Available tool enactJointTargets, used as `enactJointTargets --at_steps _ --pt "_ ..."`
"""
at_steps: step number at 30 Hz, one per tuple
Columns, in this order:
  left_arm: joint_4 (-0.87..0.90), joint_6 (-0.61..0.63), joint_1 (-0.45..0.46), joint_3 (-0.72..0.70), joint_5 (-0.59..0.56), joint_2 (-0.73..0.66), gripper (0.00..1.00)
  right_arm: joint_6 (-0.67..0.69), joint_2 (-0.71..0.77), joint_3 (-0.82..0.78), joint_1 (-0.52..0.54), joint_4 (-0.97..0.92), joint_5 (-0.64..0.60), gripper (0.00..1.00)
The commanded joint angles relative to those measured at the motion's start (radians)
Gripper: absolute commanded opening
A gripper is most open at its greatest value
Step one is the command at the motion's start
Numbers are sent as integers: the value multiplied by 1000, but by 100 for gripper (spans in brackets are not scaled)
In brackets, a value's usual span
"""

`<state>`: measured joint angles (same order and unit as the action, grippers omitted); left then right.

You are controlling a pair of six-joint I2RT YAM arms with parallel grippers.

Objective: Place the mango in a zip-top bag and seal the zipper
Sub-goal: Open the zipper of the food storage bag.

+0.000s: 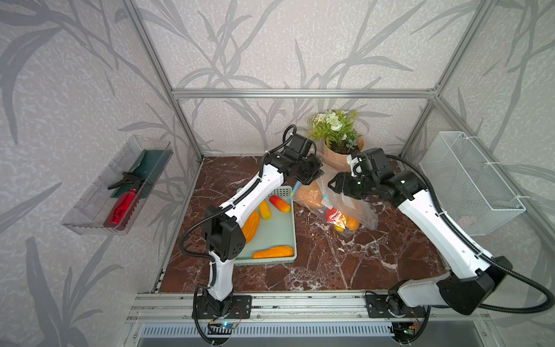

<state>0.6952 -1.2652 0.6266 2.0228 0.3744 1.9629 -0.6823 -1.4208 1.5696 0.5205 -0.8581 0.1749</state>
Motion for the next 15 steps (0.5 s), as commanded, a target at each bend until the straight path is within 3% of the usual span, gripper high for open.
enactJointTargets --at_steps 1,10,15 --pt "50 -45 11 19 -22 -17 0 8 -21 47 12 19 -63 60" --pt "54 -46 18 30 -25 -14 0 38 -100 136 51 -35 -97 60" --pt "78 -42 19 62 -21 -4 0 71 -120 138 60 -43 -132 54"
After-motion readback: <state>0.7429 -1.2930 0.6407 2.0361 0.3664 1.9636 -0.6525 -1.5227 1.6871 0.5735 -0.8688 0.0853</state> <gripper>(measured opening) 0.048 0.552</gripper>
